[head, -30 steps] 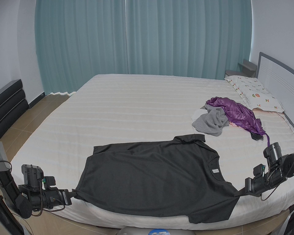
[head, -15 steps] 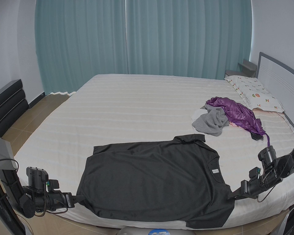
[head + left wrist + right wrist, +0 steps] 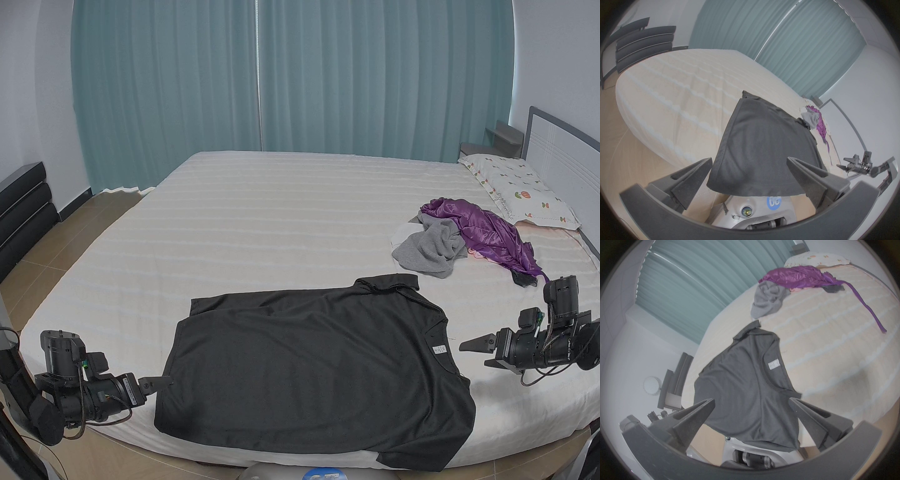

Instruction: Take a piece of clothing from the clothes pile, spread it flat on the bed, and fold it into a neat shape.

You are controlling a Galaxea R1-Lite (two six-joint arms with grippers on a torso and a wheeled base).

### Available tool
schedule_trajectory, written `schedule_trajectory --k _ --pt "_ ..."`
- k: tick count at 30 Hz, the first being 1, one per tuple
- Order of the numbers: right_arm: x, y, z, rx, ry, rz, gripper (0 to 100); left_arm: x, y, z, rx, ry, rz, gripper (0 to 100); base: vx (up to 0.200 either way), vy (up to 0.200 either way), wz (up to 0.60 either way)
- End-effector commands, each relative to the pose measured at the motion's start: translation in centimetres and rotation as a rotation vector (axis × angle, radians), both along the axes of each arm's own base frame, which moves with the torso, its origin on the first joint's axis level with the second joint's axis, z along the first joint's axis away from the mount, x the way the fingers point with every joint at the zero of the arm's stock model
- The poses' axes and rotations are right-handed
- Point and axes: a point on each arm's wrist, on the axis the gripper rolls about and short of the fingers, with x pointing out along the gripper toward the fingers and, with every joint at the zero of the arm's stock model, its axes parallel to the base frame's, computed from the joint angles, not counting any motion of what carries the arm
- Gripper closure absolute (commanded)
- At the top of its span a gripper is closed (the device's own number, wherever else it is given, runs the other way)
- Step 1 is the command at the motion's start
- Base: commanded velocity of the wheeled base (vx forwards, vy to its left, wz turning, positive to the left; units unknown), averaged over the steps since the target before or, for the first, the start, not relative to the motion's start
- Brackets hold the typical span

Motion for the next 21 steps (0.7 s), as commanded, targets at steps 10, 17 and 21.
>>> schedule_trajectory --k 10,17,21 --pt "-1.4 1.1 -0.6 0.185 0.033 -0.024 0 -0.1 0.1 2.1 -0.16 -0.058 0.07 0 0.0 0.06 0.0" --pt "-1.8 1.1 -0.4 0.189 0.025 -0.022 0 0.0 0.1 1.9 -0.165 -0.052 0.071 0 0.0 0.171 0.0" --pt "-2.0 1.0 -0.4 0.189 0.02 -0.024 0 0.4 0.2 1.7 -0.165 -0.042 0.074 0 0.0 0.0 0.0"
